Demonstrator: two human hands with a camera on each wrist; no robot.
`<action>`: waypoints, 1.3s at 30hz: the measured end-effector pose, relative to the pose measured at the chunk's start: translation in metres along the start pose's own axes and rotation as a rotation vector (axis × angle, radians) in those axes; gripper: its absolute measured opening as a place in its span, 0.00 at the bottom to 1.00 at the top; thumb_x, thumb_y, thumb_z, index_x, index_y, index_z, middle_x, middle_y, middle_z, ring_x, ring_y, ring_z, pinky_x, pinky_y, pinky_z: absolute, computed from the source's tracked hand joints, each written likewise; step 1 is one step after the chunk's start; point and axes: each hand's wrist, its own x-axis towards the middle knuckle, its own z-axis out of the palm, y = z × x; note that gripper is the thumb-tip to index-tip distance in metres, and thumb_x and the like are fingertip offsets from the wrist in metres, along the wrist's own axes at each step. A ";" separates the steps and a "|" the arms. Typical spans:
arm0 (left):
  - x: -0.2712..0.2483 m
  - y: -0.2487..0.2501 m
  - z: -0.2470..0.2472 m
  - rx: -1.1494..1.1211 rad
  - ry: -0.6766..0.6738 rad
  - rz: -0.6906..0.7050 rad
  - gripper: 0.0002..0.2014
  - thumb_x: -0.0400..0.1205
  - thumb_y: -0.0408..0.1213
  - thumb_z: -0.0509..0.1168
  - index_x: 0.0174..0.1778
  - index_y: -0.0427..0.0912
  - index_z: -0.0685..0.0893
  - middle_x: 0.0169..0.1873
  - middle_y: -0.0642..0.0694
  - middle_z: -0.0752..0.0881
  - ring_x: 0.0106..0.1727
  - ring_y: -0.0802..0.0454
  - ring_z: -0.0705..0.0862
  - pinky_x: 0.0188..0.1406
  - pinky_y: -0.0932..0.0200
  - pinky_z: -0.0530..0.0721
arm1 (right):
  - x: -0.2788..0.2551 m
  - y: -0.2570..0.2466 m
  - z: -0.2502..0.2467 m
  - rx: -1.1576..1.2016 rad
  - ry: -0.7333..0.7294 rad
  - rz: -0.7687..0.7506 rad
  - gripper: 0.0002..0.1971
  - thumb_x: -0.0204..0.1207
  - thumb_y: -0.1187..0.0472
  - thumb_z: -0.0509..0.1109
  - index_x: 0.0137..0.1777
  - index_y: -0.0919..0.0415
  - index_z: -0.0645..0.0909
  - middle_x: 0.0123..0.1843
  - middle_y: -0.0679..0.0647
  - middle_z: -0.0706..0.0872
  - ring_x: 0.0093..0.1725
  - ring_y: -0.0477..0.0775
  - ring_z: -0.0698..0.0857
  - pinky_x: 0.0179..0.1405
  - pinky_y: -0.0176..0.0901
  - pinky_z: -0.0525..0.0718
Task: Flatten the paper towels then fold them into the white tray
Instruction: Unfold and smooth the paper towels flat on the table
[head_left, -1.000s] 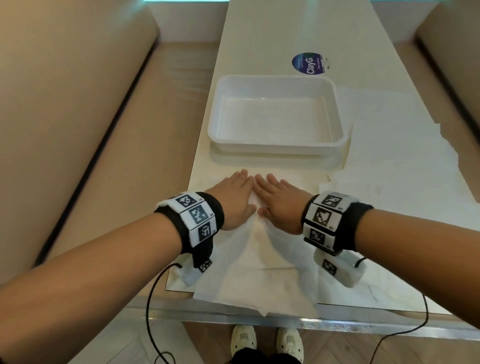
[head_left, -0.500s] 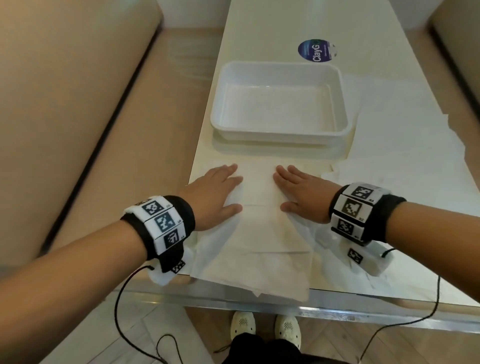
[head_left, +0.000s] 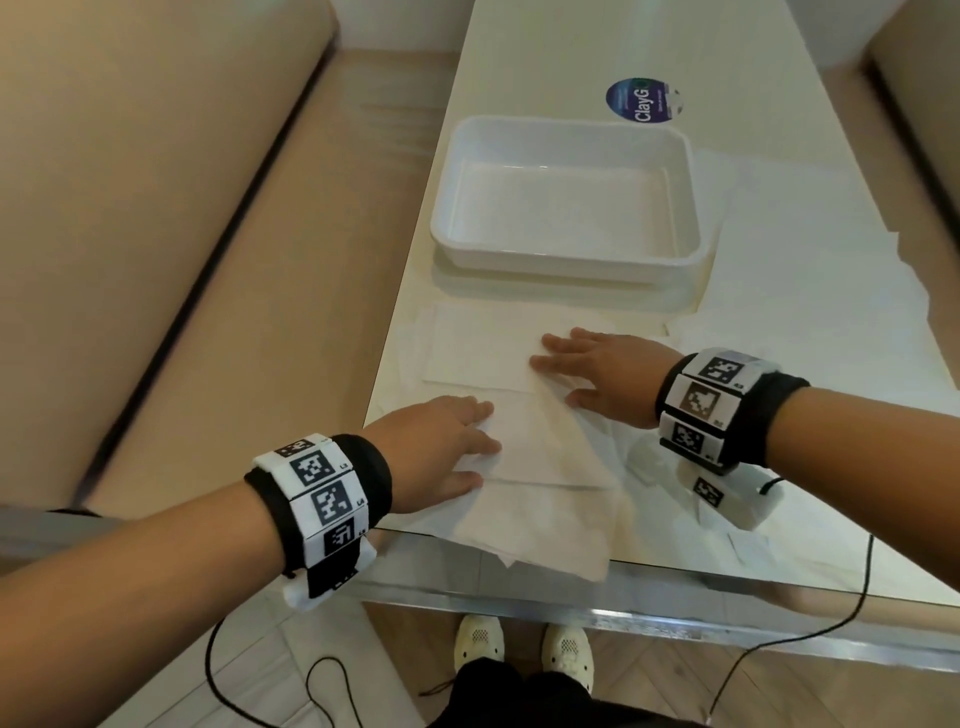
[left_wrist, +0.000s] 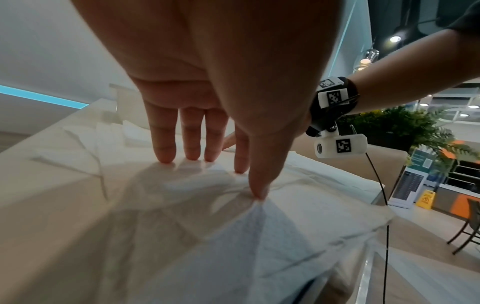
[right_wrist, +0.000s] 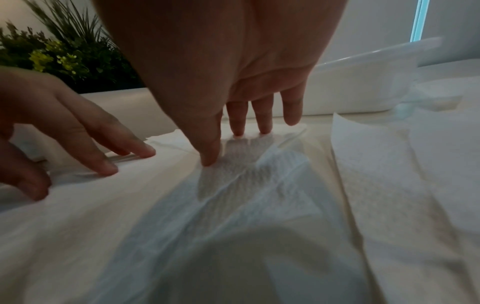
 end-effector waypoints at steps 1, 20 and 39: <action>0.000 0.001 0.000 -0.011 0.008 -0.003 0.21 0.86 0.50 0.57 0.77 0.55 0.72 0.84 0.52 0.57 0.83 0.54 0.56 0.80 0.58 0.60 | 0.001 0.000 0.000 -0.005 -0.003 0.008 0.30 0.86 0.52 0.56 0.84 0.42 0.47 0.86 0.43 0.46 0.85 0.54 0.51 0.82 0.53 0.57; 0.001 -0.001 -0.017 -0.164 0.111 -0.050 0.11 0.86 0.42 0.55 0.56 0.43 0.80 0.49 0.49 0.87 0.50 0.47 0.83 0.52 0.49 0.80 | 0.005 0.007 -0.002 0.021 -0.009 0.045 0.30 0.86 0.53 0.56 0.84 0.42 0.47 0.86 0.43 0.45 0.85 0.53 0.49 0.82 0.53 0.56; -0.004 0.001 -0.016 -0.202 -0.049 0.096 0.19 0.85 0.55 0.57 0.67 0.52 0.80 0.68 0.56 0.78 0.68 0.59 0.74 0.68 0.61 0.71 | 0.015 0.004 -0.012 0.020 -0.009 0.026 0.30 0.86 0.56 0.55 0.84 0.43 0.47 0.86 0.44 0.44 0.85 0.54 0.48 0.82 0.53 0.57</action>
